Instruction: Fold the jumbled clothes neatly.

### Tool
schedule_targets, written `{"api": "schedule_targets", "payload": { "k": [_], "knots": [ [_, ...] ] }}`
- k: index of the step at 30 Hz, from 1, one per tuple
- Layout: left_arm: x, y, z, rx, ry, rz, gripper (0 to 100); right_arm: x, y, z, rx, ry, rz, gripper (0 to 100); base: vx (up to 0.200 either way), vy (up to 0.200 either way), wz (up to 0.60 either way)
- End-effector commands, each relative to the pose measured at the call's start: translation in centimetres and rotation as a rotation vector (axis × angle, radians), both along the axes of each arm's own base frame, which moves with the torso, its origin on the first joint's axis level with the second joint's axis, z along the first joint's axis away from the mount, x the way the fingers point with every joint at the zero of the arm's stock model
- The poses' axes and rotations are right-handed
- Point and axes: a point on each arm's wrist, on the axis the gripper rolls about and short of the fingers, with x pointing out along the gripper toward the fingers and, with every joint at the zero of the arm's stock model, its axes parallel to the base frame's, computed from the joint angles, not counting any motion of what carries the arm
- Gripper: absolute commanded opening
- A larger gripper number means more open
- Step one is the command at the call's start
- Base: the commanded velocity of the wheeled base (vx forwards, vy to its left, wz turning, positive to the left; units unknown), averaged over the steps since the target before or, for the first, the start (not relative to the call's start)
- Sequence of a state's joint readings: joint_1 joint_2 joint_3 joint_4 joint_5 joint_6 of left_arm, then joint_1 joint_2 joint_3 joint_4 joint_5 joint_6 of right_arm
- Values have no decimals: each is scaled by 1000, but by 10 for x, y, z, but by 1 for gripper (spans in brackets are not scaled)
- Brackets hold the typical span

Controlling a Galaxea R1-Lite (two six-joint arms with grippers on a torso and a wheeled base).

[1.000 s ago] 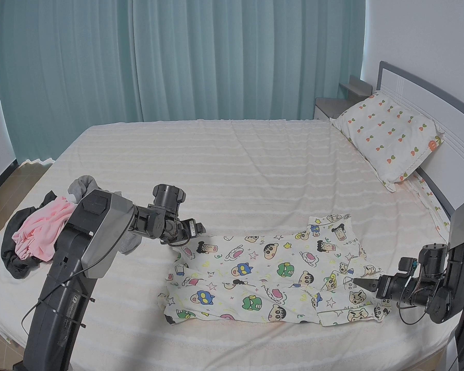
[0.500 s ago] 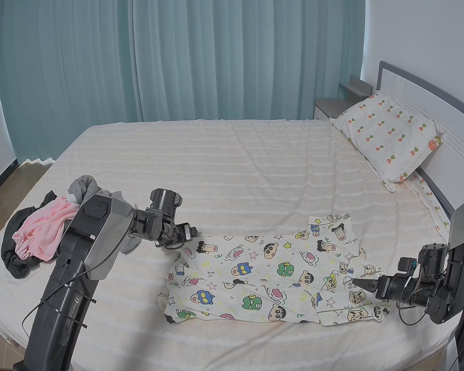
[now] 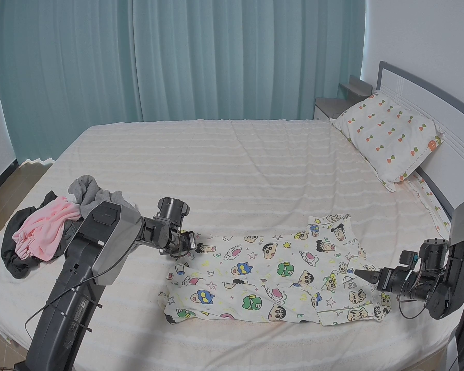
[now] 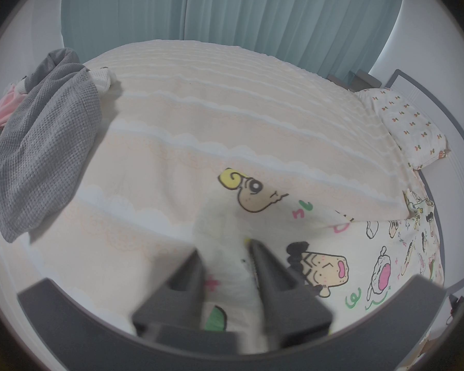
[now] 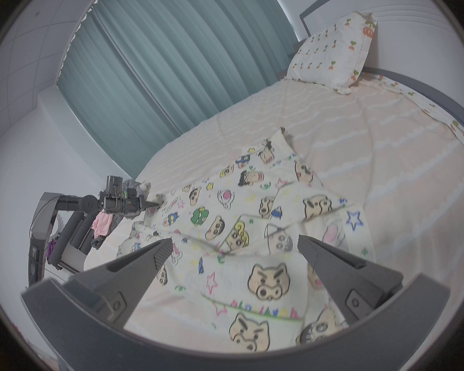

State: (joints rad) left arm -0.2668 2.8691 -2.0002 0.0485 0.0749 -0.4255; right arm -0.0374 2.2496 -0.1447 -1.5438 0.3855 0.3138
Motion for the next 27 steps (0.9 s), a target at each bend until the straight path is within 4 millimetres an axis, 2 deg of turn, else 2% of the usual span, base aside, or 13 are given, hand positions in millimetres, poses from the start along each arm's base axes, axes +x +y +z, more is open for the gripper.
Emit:
{"api": "schedule_targets", "payload": {
  "k": [1, 5, 9, 10, 15, 16, 18, 19, 27],
  "knots": [
    [2, -2, 16, -18, -39, 69, 0, 34, -8, 2, -4, -38, -29, 100, 0, 0, 0],
    [3, -8, 43, -57, -83, 88, 0, 74, -17, 22, -19, -7, -69, 100, 0, 0, 0],
    [2, -13, 51, -60, -96, 79, 0, 104, -19, 33, -28, 20, -68, 100, 0, 0, 0],
    [1, -17, 53, -60, -99, 72, 0, 119, -20, 34, -26, 23, -68, 100, 0, 0, 0],
    [-1, -23, 54, -44, -105, 75, 0, 150, -23, 28, -33, 35, -59, 100, 0, 0, 0],
    [-1, -23, 54, -43, -107, 76, 0, 160, -23, 21, -43, 44, -51, 100, 0, 0, 0],
    [-1, -23, 54, -43, -107, 76, 0, 160, -23, 21, -43, 44, -51, 100, 0, 0, 0],
    [-1, -26, 57, -41, -114, 75, 0, 178, -26, 7, -67, 81, -35, 100, 0, 0, 0],
    [-1, -27, 71, -36, -142, 93, 0, 208, -38, -11, -75, 159, -39, 100, 0, 0, 0]
  ]
}}
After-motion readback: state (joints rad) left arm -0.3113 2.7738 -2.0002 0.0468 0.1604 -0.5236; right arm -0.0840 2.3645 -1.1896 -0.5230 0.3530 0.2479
